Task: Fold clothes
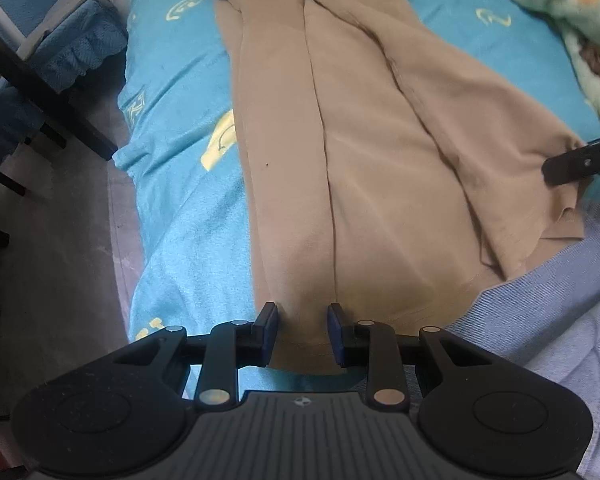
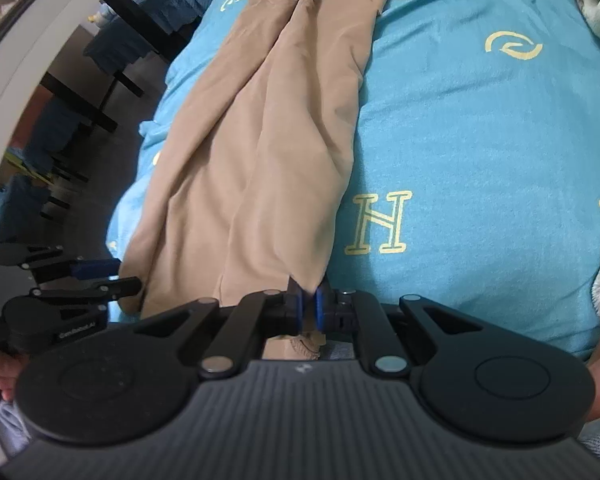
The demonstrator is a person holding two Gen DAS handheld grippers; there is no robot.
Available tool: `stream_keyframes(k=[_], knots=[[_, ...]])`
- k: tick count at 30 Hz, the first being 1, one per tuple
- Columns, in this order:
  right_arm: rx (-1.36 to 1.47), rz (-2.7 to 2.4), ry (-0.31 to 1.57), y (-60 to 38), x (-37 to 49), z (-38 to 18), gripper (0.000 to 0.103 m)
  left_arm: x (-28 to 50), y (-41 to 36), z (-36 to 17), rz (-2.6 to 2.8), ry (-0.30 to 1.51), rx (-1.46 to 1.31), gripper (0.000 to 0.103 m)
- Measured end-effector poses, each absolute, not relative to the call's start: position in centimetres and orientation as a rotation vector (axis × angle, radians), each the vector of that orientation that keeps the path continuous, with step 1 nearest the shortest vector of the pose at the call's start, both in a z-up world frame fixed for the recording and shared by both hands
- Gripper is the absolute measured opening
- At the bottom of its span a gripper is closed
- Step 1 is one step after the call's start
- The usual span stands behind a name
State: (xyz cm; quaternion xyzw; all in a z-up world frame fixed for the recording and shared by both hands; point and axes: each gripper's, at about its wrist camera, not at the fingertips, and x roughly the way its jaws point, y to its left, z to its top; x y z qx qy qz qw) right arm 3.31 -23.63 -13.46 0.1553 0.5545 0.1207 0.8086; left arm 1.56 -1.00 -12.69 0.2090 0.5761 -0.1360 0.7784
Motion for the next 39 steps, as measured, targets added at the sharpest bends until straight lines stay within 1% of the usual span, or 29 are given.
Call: stream_keyframes(k=[1,3,8,11,13,14,17,18,19,20,21,22,24,26,29,31,32,33,34,35,37,39], knots=[[0.317,0.255,1.185,-23.4,3.3,-13.5,0.009,1.6,-0.9,-12.6,-0.303,1.245,0.447,0.003],[0.296,0.254,1.185,-23.1,3.1,-13.4,0.009,1.7,-0.7,-12.5,-0.322,1.244,0.434,0.003],[0.298,0.255,1.19,-23.2,3.2,-13.7,0.009,0.8,-1.4,-7.6,-0.429,1.145,0.356,0.002],[0.303,0.256,1.198,-23.1,3.4,-13.9,0.009,-0.1,-3.5,-5.8,-0.546,1.128,0.331,0.003],[0.294,0.256,1.201,-22.9,3.4,-14.0,0.009,-0.6,-4.9,-6.3,-0.566,1.145,0.365,0.006],[0.293,0.254,1.203,-22.9,3.4,-14.0,0.009,-0.2,-4.2,-6.8,-0.54,1.158,0.323,0.008],[0.304,0.25,1.201,-23.1,3.2,-13.9,0.009,1.3,-1.8,-8.5,-0.451,1.194,0.184,0.033],[0.307,0.248,1.199,-23.2,3.1,-13.9,0.009,1.8,-0.9,-9.1,-0.421,1.205,0.138,0.051],[0.309,0.247,1.198,-23.2,3.1,-13.9,0.009,2.3,-0.1,-9.6,-0.391,1.215,0.092,0.062],[0.307,0.248,1.198,-23.2,3.1,-13.9,0.009,2.8,0.7,-10.2,-0.361,1.224,0.045,0.066],[0.305,0.248,1.198,-23.1,3.1,-13.9,0.009,3.3,1.5,-10.8,-0.331,1.233,-0.001,0.075],[0.302,0.248,1.199,-23.1,3.1,-13.9,0.009,3.8,2.3,-11.3,-0.3,1.242,-0.047,0.078],[0.3,0.251,1.201,-23.0,3.1,-13.9,0.009,4.7,4.0,-12.4,-0.239,1.257,-0.14,0.078],[0.298,0.258,1.197,-22.9,3.1,-13.8,0.01,5.5,5.3,-13.4,-0.203,1.297,-0.233,0.076],[0.301,0.266,1.189,-22.9,3.0,-13.6,0.01,5.9,5.2,-14.3,-0.266,1.349,-0.306,0.074],[0.305,0.267,1.18,-22.9,2.9,-13.4,0.009,5.6,3.7,-15.0,-0.299,1.406,-0.23,0.066],[0.299,0.266,1.177,-22.8,2.8,-13.2,0.009,5.4,3.0,-15.0,-0.306,1.411,-0.177,0.064],[0.291,0.268,1.175,-22.7,2.7,-13.1,0.009,5.1,2.7,-14.8,-0.314,1.399,-0.146,0.053],[0.286,0.275,1.172,-22.6,2.5,-12.8,0.009,4.8,2.3,-14.5,-0.323,1.385,-0.118,0.022],[0.291,0.278,1.165,-22.7,2.4,-12.5,0.009,4.5,2.0,-14.3,-0.331,1.372,-0.089,0.014],[0.308,0.283,1.152,-23.0,2.3,-11.7,0.009,4.0,1.9,-13.6,-0.33,1.334,-0.052,0.006],[0.355,0.269,1.133,-23.8,2.1,-10.8,0.009,3.4,2.3,-12.2,-0.339,1.28,-0.083,0.005]])
